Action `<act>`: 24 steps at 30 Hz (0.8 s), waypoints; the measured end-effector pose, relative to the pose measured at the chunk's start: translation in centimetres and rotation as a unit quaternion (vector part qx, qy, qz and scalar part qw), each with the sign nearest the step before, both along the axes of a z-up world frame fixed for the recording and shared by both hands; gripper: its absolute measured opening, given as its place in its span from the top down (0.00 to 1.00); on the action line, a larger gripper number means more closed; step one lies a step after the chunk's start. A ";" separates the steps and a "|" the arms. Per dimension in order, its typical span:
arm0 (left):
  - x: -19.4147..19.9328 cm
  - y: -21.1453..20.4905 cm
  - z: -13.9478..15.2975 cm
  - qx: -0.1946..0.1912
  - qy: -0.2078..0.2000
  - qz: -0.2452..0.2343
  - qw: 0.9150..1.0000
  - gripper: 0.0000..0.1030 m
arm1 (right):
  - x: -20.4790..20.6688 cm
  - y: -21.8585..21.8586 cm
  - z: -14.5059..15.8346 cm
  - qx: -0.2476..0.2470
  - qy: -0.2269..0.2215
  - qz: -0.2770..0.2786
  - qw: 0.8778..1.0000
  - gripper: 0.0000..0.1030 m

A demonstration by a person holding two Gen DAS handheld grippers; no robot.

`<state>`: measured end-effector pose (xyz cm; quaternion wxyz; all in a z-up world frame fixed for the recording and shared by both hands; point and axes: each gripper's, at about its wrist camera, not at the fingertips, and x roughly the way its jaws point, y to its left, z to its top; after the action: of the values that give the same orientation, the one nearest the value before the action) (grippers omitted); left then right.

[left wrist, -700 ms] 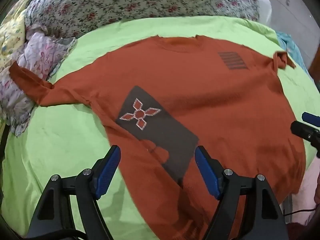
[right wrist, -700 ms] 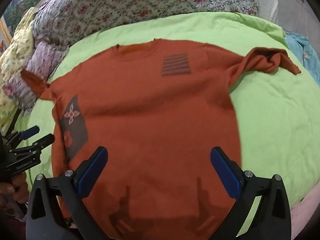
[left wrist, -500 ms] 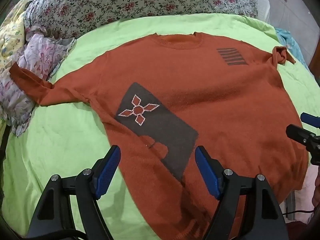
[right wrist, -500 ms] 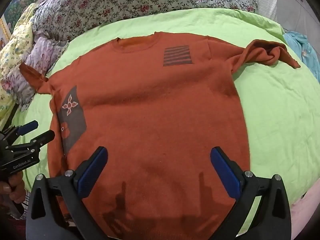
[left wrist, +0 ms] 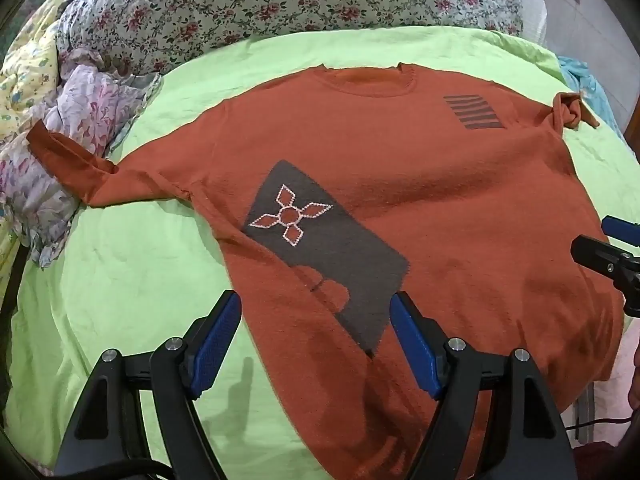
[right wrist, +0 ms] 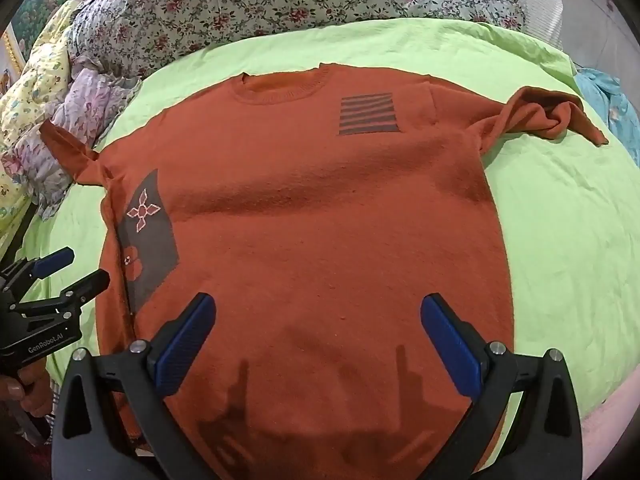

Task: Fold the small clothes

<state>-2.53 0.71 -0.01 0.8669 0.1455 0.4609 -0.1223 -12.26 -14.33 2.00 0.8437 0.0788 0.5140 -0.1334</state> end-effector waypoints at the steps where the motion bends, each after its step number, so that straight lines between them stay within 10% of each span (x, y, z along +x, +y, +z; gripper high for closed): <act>1: -0.4 0.2 0.3 0.000 0.005 -0.002 1.000 0.25 | 0.1 0.1 0.0 0.000 0.000 0.001 1.000 0.01; 24: -0.8 -0.2 -0.4 0.004 0.016 0.009 1.000 0.25 | 0.4 0.2 -0.3 0.004 0.006 0.005 1.000 0.01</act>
<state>-3.30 0.46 -0.43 0.8600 0.1431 0.4762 -0.1149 -11.83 -14.12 1.66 0.8408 0.0790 0.5201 -0.1279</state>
